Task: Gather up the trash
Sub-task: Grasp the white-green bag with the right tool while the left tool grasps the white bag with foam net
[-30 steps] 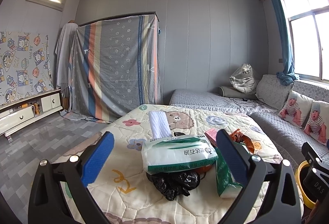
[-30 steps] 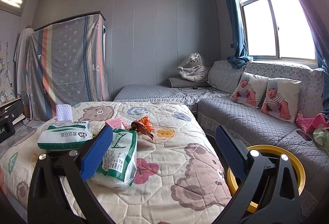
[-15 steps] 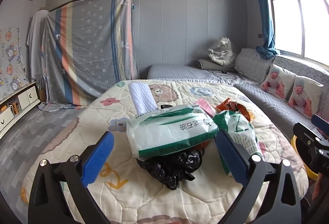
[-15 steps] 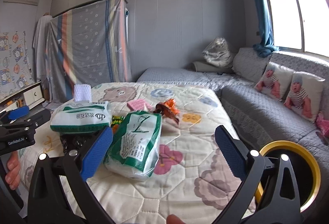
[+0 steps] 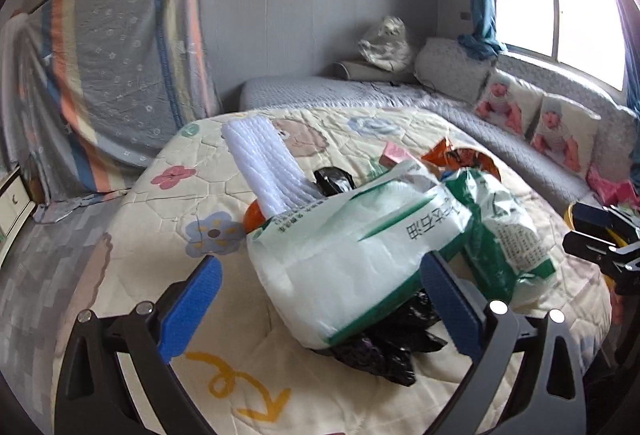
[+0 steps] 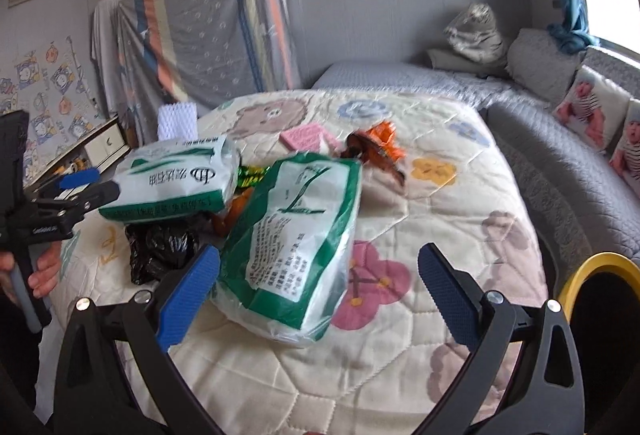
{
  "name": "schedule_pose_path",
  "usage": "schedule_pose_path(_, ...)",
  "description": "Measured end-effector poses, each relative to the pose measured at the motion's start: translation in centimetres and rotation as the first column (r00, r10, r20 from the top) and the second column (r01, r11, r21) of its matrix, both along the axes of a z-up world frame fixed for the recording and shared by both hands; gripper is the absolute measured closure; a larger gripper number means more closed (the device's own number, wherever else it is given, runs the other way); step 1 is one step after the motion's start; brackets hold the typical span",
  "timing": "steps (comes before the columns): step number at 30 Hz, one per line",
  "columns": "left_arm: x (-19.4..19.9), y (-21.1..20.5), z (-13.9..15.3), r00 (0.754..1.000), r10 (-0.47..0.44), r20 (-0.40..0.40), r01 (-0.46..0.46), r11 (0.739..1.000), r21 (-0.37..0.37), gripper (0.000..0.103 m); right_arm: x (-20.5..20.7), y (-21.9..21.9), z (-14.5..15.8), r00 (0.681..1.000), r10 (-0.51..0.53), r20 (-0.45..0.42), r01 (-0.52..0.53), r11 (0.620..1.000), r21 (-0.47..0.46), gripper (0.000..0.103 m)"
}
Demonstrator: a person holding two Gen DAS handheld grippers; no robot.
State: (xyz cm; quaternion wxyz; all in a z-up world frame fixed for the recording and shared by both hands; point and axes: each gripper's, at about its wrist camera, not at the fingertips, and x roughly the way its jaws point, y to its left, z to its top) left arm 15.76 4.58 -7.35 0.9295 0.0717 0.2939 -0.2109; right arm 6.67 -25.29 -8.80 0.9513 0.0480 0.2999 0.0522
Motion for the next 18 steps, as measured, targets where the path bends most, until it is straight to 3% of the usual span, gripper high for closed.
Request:
schedule_pose_path(4,2.2,0.4,-0.5,0.998,-0.019,-0.058,0.018,1.0,-0.009,0.007,1.3,0.7,-0.6,0.999,0.029,-0.028,-0.029,0.999,-0.017,0.008)
schedule_pose_path(8,4.6,1.5,-1.5,0.989,-0.011,-0.148,-0.003,0.996,-0.092,0.007,2.6,0.6,-0.7,0.999,0.029,-0.034,-0.03,0.999,-0.026,0.008)
schedule_pose_path(12,5.6,1.4,-2.3,0.984,-0.016,-0.176,-0.004,0.994,-0.112,0.007,3.8,0.7,-1.2,0.997,0.039,-0.061,-0.04,0.999,-0.008,0.008)
schedule_pose_path(18,7.5,0.1,-3.5,0.973,-0.028,-0.231,0.001,0.993,-0.117,0.007,5.4,2.0,-2.1,0.994,0.052,-0.095,-0.058,0.997,-0.059,0.008)
